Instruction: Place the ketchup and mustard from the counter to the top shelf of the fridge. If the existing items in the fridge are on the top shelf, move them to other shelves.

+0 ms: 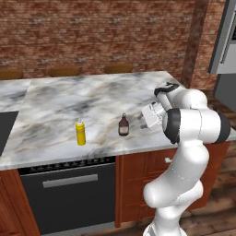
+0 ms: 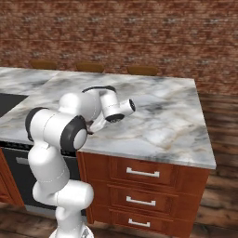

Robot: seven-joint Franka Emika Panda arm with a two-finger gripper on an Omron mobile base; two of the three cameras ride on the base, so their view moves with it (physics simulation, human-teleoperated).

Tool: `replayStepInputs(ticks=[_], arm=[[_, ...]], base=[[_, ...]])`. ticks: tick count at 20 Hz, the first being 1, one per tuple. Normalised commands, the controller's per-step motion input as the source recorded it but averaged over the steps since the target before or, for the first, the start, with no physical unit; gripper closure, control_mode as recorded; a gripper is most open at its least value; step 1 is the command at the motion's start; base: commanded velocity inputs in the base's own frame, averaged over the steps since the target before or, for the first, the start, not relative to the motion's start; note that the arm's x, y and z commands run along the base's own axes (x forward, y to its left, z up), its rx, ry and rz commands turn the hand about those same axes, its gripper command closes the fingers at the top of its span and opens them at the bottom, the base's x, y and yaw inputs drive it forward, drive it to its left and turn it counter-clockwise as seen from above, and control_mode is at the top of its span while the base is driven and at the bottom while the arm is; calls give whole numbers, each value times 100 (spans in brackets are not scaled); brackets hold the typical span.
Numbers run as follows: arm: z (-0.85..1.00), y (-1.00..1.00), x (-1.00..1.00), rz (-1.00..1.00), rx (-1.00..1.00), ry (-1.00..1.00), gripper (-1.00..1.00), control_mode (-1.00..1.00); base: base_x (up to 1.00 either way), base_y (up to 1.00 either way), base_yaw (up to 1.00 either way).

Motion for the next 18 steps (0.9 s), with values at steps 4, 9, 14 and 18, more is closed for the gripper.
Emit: replayStepInputs(ticks=[4,9,14,18], arm=[[0,31,8,1,0,0,-100,-100],[0,17,19,0,0,0,-100,-100],[0,0,15,0,0,0,-100,-100],[-1,9,1,2,0,0,-100,-100]], base=[[0,0,0],[0,0,0],[0,0,0],[0,0,0]])
